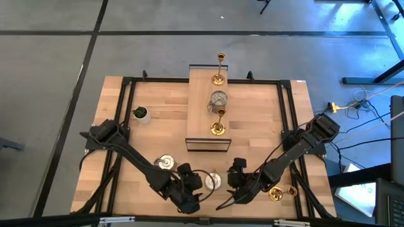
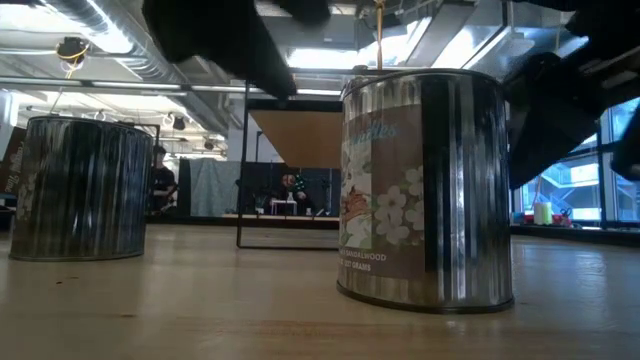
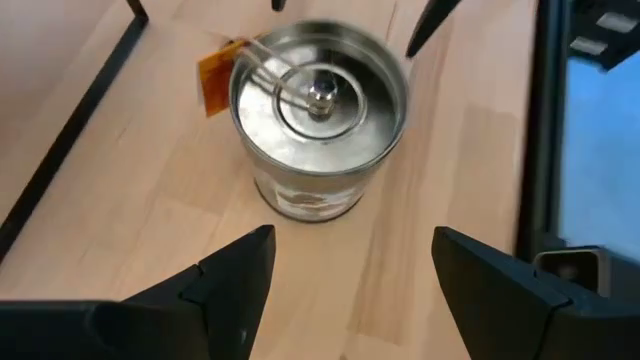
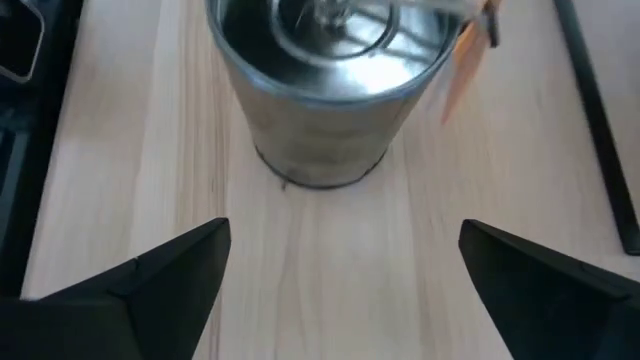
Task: Pick & Place candle stick holders
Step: Put the right silver scented candle on the shelf
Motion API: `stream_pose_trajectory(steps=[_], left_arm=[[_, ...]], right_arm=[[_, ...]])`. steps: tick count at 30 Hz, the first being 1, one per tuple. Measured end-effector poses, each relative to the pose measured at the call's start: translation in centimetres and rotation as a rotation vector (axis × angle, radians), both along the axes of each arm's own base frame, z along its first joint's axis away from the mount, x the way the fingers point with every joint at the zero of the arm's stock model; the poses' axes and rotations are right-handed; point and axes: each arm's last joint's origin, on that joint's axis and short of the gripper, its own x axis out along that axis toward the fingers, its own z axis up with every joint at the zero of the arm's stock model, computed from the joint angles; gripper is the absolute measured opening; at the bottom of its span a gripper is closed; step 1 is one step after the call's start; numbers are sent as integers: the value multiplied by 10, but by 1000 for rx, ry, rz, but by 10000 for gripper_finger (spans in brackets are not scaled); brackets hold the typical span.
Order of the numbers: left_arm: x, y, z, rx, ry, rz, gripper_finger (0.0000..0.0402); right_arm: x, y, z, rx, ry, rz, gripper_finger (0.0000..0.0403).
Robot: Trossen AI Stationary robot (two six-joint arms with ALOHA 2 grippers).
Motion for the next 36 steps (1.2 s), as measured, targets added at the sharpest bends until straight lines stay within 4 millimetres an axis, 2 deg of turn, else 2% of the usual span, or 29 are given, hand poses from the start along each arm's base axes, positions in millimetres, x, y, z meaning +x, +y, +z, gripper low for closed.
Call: stream_pose_trajectory(steps=[3,8,13,23,31,36], left_arm=[[4,2,-9,32,22,-15,268],[9,6,-19,56,52,-23,268],[14,13,-21,61,50,6,268],[22,20,-20,7,27,49,268],[27,29,-22,-43,88,0,268],[29,29,-22,-49,68,20,268]], right_arm=[[-1,0,-1,-5,28,29,368],[-1,-1,-1,-33,28,50,305],[-1,-1,-1,-50,23,79,275],[1,-1,0,-41,11,75,268],[1,-1,0,-41,12,75,268],[1,-1,0,-41,12,75,268]])
